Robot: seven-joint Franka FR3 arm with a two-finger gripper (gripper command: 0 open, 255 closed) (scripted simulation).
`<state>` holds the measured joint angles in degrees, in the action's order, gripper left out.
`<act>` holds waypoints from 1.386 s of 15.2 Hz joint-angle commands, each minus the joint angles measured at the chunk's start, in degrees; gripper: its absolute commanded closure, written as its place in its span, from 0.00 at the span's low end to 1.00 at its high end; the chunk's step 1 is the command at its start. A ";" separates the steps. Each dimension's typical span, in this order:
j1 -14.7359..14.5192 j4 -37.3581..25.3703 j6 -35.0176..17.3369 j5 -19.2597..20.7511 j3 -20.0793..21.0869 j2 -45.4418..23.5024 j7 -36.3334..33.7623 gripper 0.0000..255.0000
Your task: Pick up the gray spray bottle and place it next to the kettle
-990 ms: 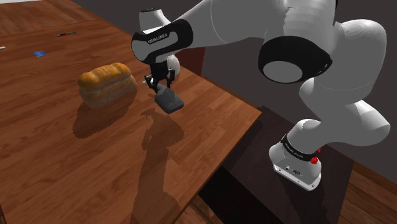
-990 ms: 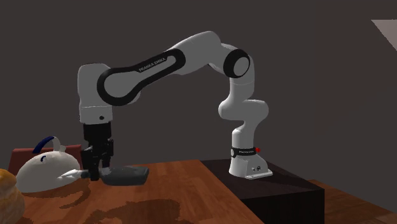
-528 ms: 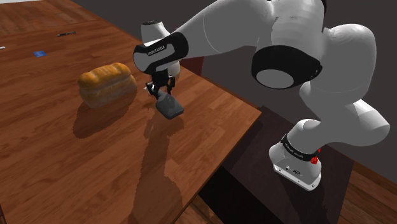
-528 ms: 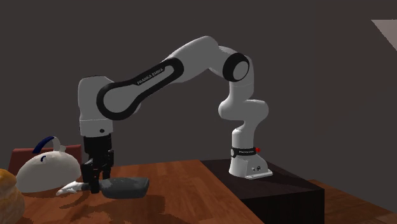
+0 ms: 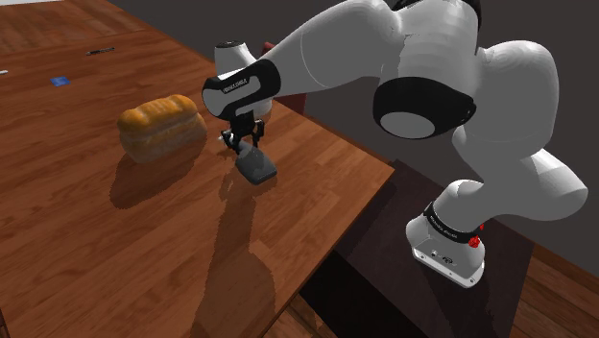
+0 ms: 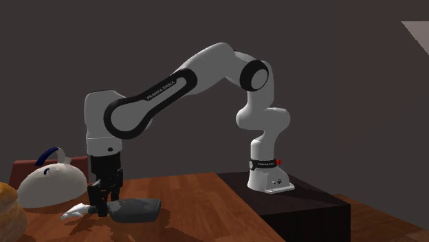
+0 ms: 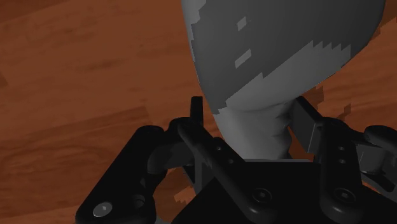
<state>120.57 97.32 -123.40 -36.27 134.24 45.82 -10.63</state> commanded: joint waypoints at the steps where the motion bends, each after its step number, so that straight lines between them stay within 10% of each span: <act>1: 0.01 -0.01 -0.02 -0.01 0.01 0.01 0.01 1.00; 3: 0.01 -0.01 -0.02 -0.01 0.01 0.01 0.01 1.00; 4: 0.01 -0.01 -0.02 -0.01 0.01 0.01 0.01 0.00; 21: -1.61 -1.25 4.62 3.06 -2.86 -3.78 -1.67 0.00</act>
